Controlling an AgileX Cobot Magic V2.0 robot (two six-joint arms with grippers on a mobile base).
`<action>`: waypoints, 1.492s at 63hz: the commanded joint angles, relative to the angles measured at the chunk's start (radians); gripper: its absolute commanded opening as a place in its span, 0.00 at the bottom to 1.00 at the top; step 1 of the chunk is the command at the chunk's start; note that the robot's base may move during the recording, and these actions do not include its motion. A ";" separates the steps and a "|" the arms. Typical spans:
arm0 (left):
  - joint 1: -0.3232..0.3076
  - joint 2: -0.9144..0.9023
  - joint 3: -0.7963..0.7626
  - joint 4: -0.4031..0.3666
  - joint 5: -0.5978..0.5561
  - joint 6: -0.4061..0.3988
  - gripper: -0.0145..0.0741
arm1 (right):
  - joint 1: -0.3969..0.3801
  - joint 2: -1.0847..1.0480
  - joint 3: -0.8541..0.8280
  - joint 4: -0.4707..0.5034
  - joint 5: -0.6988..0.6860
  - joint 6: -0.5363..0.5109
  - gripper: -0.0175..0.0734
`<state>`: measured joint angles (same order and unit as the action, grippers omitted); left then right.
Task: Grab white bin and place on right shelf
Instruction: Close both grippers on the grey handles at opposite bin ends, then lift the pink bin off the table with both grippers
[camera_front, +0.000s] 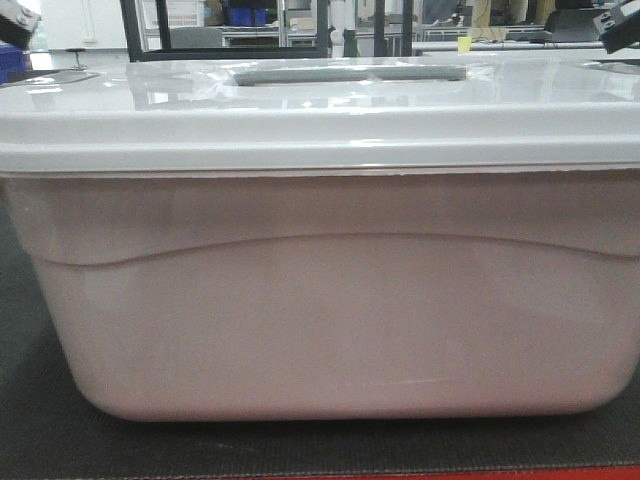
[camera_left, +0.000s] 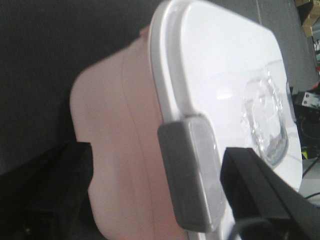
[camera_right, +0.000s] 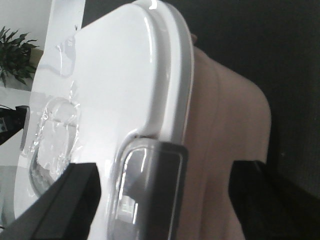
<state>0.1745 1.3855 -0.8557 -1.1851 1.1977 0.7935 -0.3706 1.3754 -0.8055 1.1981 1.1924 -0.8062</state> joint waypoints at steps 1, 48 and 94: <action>-0.019 -0.028 0.002 -0.102 0.142 0.004 0.65 | -0.007 -0.020 -0.012 0.101 0.134 -0.025 0.88; -0.082 -0.028 0.014 -0.225 0.142 0.004 0.65 | 0.090 -0.020 -0.012 0.150 0.138 -0.033 0.87; -0.133 -0.028 0.045 -0.278 0.130 0.004 0.58 | 0.091 -0.022 -0.012 0.194 0.141 -0.033 0.59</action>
<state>0.0588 1.3855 -0.7887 -1.3345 1.1641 0.7951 -0.2846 1.3799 -0.7954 1.2840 1.1667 -0.8248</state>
